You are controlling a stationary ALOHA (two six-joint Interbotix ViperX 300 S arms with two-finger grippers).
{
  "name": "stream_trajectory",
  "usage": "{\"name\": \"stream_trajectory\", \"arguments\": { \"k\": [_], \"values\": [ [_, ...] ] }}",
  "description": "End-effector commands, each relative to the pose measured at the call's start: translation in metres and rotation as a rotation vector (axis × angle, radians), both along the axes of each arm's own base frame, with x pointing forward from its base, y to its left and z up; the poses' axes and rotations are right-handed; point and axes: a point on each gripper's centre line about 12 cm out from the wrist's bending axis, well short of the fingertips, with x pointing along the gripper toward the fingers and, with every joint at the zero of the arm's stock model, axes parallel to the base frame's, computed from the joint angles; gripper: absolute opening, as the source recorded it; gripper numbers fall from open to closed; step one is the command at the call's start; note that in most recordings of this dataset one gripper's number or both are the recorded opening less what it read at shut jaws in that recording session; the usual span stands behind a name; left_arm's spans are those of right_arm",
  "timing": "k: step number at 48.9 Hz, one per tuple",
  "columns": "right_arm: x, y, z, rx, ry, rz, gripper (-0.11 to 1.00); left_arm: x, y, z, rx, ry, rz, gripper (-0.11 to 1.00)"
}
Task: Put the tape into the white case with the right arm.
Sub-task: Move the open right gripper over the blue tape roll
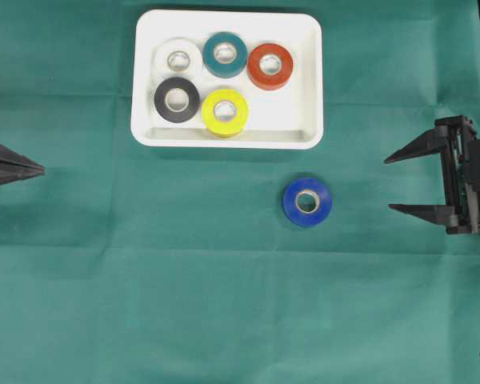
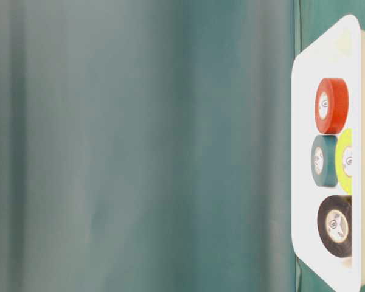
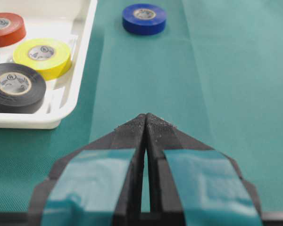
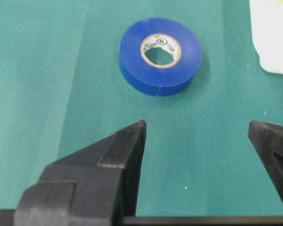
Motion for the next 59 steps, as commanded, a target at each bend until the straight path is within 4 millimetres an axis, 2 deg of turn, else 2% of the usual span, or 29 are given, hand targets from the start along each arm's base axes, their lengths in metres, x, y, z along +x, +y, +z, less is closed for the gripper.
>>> {"name": "stream_trajectory", "arguments": {
  "k": [1,8,18,34,44,59],
  "values": [
    [0.009,0.003,0.007,0.003,-0.015,0.015,0.68,0.001,0.000,0.004,0.003,-0.008,-0.002,0.00],
    [0.023,0.009,0.010,-0.001,-0.002,0.057,0.68,0.001,0.000,0.004,0.003,-0.009,-0.003,0.00],
    [0.054,0.018,0.013,-0.019,0.029,0.111,0.68,0.001,0.000,0.004,0.004,-0.008,-0.004,0.00],
    [0.098,0.023,0.006,-0.028,0.082,0.137,0.68,0.001,0.000,0.004,0.001,-0.008,-0.003,0.00],
    [0.108,0.024,-0.002,-0.037,0.114,0.144,0.68,0.001,0.000,0.004,0.003,-0.008,-0.004,0.00],
    [0.109,0.024,-0.008,-0.041,0.138,0.149,0.68,0.001,0.000,0.004,0.001,-0.008,-0.003,0.00]
  ]
}}
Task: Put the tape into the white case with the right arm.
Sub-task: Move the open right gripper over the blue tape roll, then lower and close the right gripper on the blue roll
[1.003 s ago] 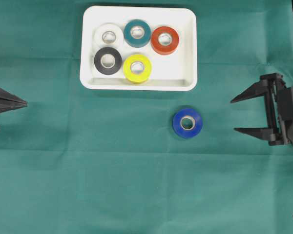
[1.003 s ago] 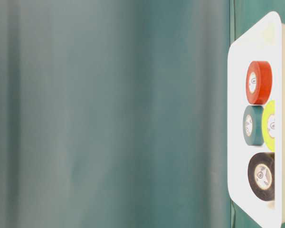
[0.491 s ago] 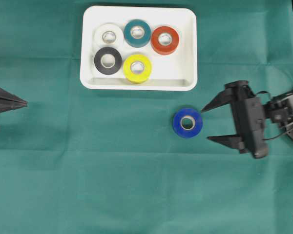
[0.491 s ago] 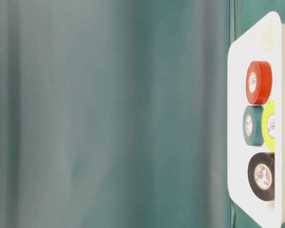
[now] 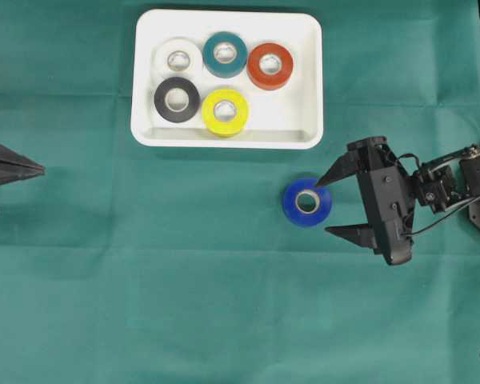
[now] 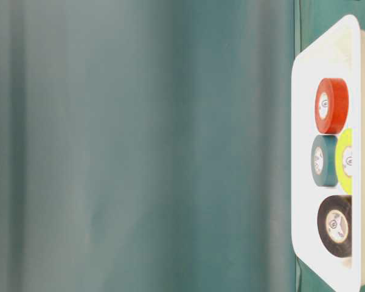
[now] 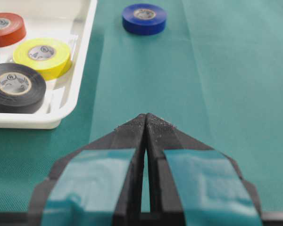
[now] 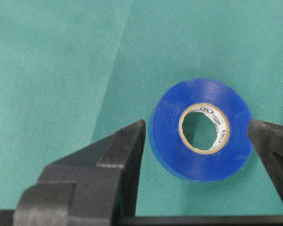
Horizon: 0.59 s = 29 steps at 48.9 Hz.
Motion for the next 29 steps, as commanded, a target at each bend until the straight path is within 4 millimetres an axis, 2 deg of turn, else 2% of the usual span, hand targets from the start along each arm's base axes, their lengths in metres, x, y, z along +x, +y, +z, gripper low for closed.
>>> {"name": "stream_trajectory", "arguments": {
  "k": [1,29],
  "values": [
    [0.006,0.002,0.004,0.003,-0.019,0.007,0.68,0.001,0.000,0.004,0.001,-0.008,-0.002,0.00],
    [0.033,0.004,-0.037,0.000,0.116,0.003,0.68,0.001,0.000,0.004,0.001,-0.006,0.000,0.00]
  ]
}}
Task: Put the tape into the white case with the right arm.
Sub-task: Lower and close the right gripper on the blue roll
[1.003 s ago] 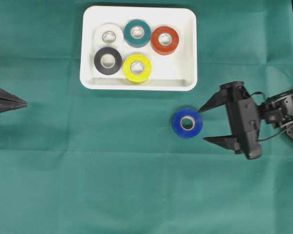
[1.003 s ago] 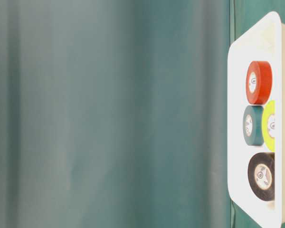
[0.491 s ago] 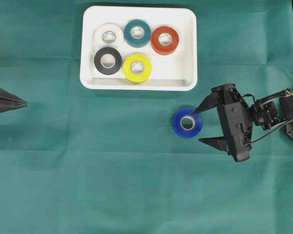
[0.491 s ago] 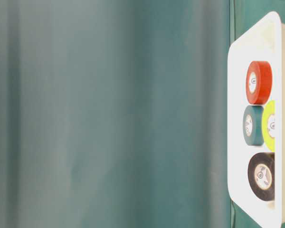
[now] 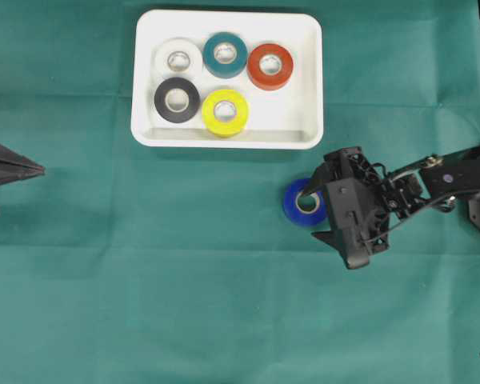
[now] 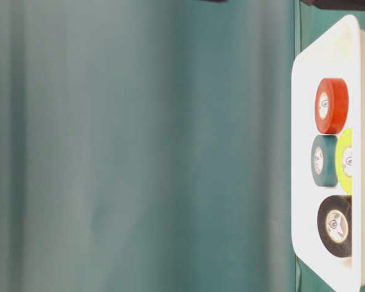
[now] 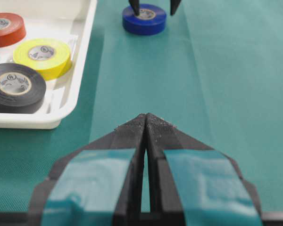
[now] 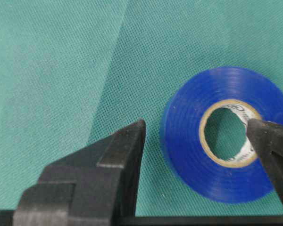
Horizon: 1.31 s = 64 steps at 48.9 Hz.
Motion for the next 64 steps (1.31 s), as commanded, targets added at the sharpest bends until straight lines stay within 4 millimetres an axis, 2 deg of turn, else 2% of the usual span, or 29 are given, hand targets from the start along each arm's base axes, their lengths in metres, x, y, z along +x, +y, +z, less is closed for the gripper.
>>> {"name": "stream_trajectory", "arguments": {
  "k": [1,14,19,21,28,33,48,64],
  "values": [
    [0.007,0.002,0.004,0.004,-0.019,0.005,0.68,0.001,0.000,0.004,0.000,-0.008,-0.001,0.00],
    [0.010,0.002,0.003,0.003,-0.016,0.003,0.68,0.001,0.000,0.004,0.000,-0.008,0.000,0.00],
    [0.010,0.002,0.003,0.002,-0.015,0.002,0.63,0.001,0.000,0.004,0.000,-0.009,-0.001,0.00],
    [0.010,0.002,0.004,0.002,-0.015,0.000,0.56,0.001,0.000,0.004,0.000,-0.008,-0.001,0.00],
    [0.011,0.001,0.004,0.001,-0.012,-0.006,0.17,0.001,0.000,0.004,0.001,-0.008,-0.002,0.00],
    [0.013,0.001,0.006,0.000,-0.016,-0.007,0.02,0.001,0.000,0.004,0.001,-0.008,-0.002,0.00],
    [0.017,0.002,0.014,0.005,-0.043,-0.010,0.02,0.001,0.000,0.004,0.000,-0.008,0.000,0.00],
    [0.021,0.006,0.064,-0.035,-0.131,-0.015,0.02,0.001,0.000,0.004,0.001,-0.008,0.000,0.00]
  ]
}}
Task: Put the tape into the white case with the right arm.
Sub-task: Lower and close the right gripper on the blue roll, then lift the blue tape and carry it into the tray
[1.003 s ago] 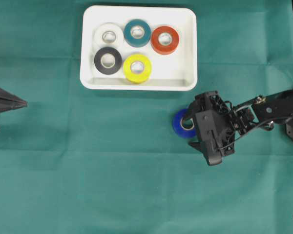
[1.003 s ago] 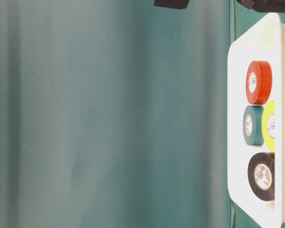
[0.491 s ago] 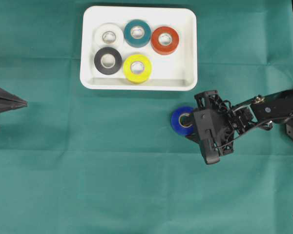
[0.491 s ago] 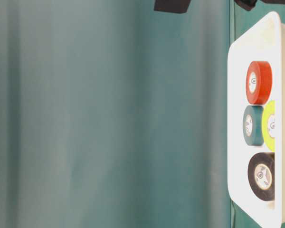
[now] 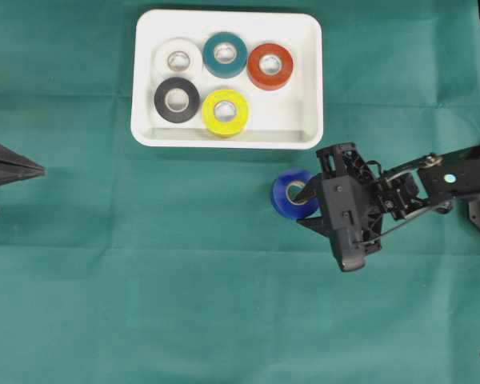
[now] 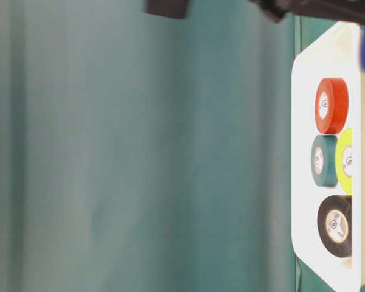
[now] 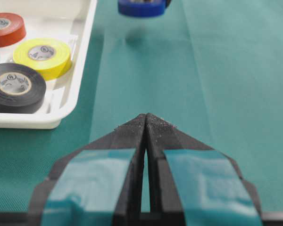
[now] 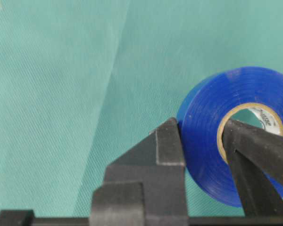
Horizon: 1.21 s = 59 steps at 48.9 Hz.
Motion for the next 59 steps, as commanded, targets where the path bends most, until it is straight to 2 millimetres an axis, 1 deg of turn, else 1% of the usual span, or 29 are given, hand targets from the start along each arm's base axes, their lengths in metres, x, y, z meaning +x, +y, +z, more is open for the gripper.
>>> {"name": "stream_trajectory", "arguments": {
  "k": [1,6,16,23,29,39,46,59],
  "values": [
    [0.006,0.002,0.027,-0.011,-0.058,-0.004,0.02,0.001,0.000,0.004,0.003,-0.008,-0.002,0.00],
    [0.006,0.000,0.033,-0.026,-0.052,-0.019,0.02,0.001,0.000,0.004,0.003,-0.006,-0.002,0.00],
    [0.012,-0.003,0.032,-0.032,-0.045,-0.031,0.02,0.001,0.000,0.004,0.001,-0.008,-0.002,0.00],
    [0.017,-0.014,0.034,-0.033,-0.051,-0.063,0.02,0.001,0.000,0.004,0.001,-0.008,0.000,0.00],
    [0.020,-0.036,0.035,-0.039,-0.053,-0.127,0.02,0.001,0.000,0.004,0.001,-0.008,0.000,0.00],
    [0.018,-0.083,0.037,-0.032,-0.078,-0.257,0.02,0.001,0.000,0.004,0.003,-0.008,-0.001,0.00],
    [0.017,-0.103,0.040,-0.020,-0.121,-0.306,0.02,0.001,0.000,0.004,0.001,-0.009,-0.002,0.00],
    [0.015,-0.106,0.034,-0.016,-0.110,-0.313,0.02,0.001,0.000,0.004,0.001,-0.008,-0.002,0.00]
  ]
}}
